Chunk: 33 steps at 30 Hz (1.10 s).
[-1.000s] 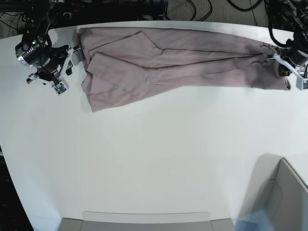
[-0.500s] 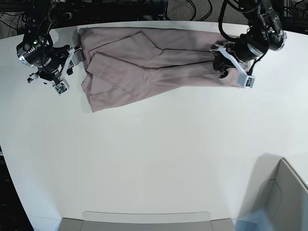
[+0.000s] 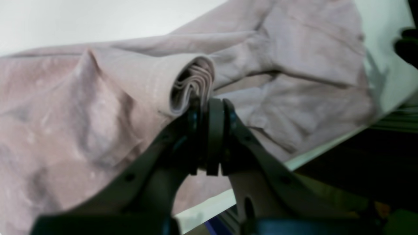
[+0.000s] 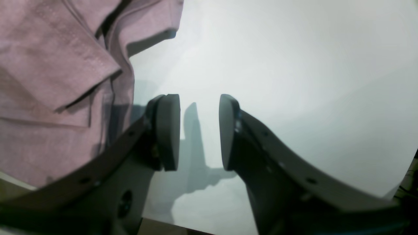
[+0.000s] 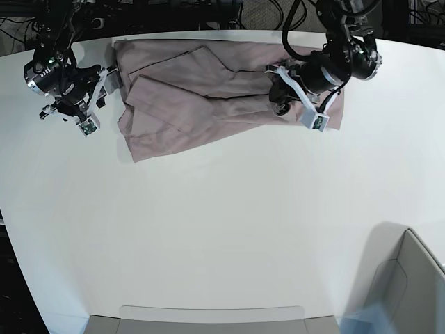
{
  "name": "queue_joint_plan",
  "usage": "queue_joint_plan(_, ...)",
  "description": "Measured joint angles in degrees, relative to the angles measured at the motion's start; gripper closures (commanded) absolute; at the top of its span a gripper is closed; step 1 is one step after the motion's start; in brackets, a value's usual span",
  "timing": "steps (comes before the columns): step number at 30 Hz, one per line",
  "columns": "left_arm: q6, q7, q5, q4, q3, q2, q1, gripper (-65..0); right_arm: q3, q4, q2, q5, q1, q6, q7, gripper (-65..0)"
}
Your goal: Fold the T-shirt properly
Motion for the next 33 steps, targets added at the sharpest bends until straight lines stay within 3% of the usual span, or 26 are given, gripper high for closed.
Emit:
queue_joint_plan(4,0.0,-0.17,0.72,-0.02,3.41,-0.02,0.0,-1.9,0.0,0.0,0.0,-0.02,0.02,0.0,0.0,-20.7)
queue_joint_plan(7,-0.02,-0.37,0.55,-0.04,3.63,-0.02,-0.02,-14.9,0.0,0.0,0.02,-0.04,0.02,0.0,-0.02,-20.7)
queue_joint_plan(9,-0.04,-0.35,0.52,-0.04,3.56,-0.04,-0.02,-18.7,0.0,0.0,0.0,0.07,0.0,0.0,-0.02,-20.7)
queue_joint_plan(14,-0.26,-1.44,-3.52,-0.04,3.02,-0.07,-0.02,-16.8,0.0,0.0,0.0,0.57,0.02,0.0,0.0,-20.7)
queue_joint_plan(20,-0.15,-1.42,-3.91,-0.46,0.17,-0.02,-0.02,-16.8,0.83,0.0,-1.14,0.9,0.42,0.0,-0.02,-20.6)
queue_joint_plan(24,-0.02,-1.42,-3.76,-0.48,-2.78,-0.2,0.28,-16.8,7.1,-3.37,-1.57,11.87,1.22,0.0,0.42,-20.6)
queue_joint_plan(25,-0.04,-1.42,-3.78,-0.48,-3.15,-0.2,0.28,-16.8,9.07,-6.84,-1.14,16.48,1.62,0.0,0.9,-20.6)
queue_joint_plan(28,-0.07,-1.4,-3.54,-0.5,-3.15,-0.13,0.35,-16.8,12.87,-17.4,0.24,22.12,1.81,0.02,-0.28,-20.6)
queue_joint_plan(33,-0.24,-1.62,-3.87,-0.48,-3.1,-0.22,1.44,-16.8,13.22,-27.98,3.54,33.16,2.32,-0.02,1.42,-20.6)
